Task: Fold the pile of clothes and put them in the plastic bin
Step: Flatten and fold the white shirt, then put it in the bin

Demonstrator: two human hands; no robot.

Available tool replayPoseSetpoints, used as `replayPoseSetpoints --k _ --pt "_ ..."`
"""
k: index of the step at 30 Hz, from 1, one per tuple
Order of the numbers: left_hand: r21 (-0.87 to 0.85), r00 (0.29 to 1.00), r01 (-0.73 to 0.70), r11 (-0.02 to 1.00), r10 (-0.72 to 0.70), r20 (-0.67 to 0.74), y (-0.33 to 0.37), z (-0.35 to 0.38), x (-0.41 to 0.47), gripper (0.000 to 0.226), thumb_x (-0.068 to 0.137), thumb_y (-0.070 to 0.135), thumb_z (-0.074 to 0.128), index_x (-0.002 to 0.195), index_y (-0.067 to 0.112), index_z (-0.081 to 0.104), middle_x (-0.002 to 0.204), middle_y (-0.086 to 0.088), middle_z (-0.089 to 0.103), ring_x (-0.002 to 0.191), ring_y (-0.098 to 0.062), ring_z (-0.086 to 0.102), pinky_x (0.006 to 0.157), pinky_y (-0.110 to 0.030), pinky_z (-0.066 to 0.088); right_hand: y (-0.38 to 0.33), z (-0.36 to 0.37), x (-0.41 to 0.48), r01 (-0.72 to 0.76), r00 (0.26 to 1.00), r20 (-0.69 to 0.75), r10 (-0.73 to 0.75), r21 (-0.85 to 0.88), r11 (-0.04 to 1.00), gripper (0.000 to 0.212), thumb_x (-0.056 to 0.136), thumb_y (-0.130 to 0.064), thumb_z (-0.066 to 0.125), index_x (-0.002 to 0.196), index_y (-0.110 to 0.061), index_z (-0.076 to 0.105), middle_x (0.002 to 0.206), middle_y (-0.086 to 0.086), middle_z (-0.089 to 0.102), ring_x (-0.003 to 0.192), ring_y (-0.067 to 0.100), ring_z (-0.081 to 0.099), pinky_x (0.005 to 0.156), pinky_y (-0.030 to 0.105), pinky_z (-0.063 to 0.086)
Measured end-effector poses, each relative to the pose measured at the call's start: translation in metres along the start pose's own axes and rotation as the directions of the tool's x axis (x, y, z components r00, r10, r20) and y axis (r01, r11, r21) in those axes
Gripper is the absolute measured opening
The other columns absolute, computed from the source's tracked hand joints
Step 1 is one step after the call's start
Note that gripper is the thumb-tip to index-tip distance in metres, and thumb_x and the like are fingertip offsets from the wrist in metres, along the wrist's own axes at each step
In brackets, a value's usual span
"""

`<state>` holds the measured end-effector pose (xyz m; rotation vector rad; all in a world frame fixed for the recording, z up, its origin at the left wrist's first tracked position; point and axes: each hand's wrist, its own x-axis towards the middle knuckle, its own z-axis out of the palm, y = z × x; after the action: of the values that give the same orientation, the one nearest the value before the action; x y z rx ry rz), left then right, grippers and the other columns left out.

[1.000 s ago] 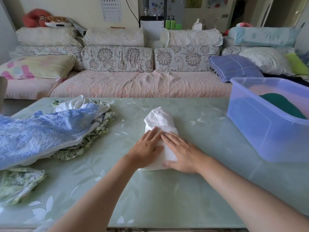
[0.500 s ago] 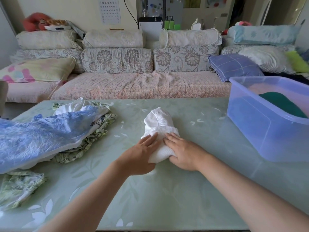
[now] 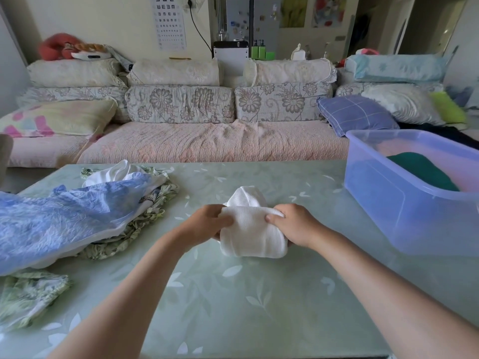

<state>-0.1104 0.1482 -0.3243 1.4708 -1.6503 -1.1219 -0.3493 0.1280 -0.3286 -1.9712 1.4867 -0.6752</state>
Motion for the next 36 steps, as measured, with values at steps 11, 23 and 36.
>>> replayPoseSetpoints --k 11,23,36 --pt "0.84 0.767 -0.429 0.332 0.625 0.145 0.012 0.047 0.008 0.056 0.078 0.06 0.049 0.124 0.032 0.062 0.129 0.011 0.06 0.124 -0.018 0.051 0.105 -0.036 0.032 0.009 0.012 0.037 -0.022 1.0 -0.002 0.022 -0.047 0.999 0.036 0.091 -0.041 0.056 0.062 -0.02 0.057 0.066 -0.005 0.061 0.071 0.015 0.056 0.056 0.029 0.034" --pt "0.728 0.959 -0.278 0.626 0.226 0.171 -0.016 0.024 0.026 0.1 0.057 0.049 0.086 0.144 0.033 0.039 0.138 0.013 0.049 0.118 -0.013 0.053 0.096 -0.026 0.043 0.014 0.018 0.044 0.175 0.921 -0.291 -0.258 -0.284 0.943 0.008 0.083 -0.023 0.073 0.091 -0.024 0.069 0.099 -0.009 0.063 0.092 0.015 0.06 0.076 0.03 0.047" --pt "0.671 0.973 -0.008 0.741 -0.15 0.177 0.01 0.002 0.012 0.061 0.056 0.055 0.083 0.109 0.035 0.061 0.1 0.011 0.063 0.089 -0.01 0.061 0.079 -0.032 0.053 -0.005 0.0 0.008 0.112 0.941 0.333 -0.052 -0.163 0.98 0.048 0.064 -0.035 0.089 0.106 -0.03 0.064 0.096 -0.009 0.066 0.093 0.016 0.063 0.079 0.032 0.052"
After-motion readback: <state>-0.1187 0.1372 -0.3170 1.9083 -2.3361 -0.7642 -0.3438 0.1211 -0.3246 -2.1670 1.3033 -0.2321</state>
